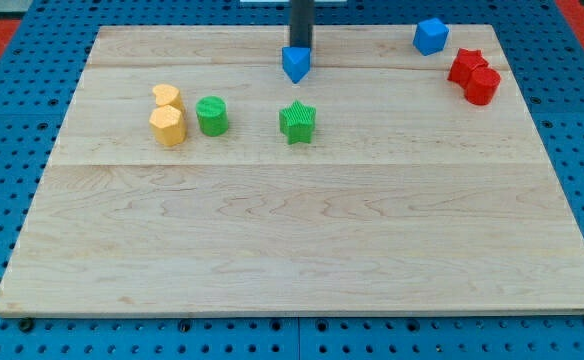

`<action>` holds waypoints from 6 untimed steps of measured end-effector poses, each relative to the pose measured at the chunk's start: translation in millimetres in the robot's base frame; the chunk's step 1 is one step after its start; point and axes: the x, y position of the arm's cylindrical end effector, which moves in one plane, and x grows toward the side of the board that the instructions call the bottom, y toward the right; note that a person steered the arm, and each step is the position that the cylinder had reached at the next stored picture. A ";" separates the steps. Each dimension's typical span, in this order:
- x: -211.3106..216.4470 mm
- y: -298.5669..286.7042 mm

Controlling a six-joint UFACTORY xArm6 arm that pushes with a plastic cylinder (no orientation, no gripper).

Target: Push the blue triangle to the left of the blue cube

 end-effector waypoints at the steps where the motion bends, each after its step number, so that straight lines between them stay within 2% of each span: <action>1: 5.8 -84.0; 2: 62.1 -18.2; 3: 29.2 29.6; 5: 12.7 18.6; 6: 8.6 50.2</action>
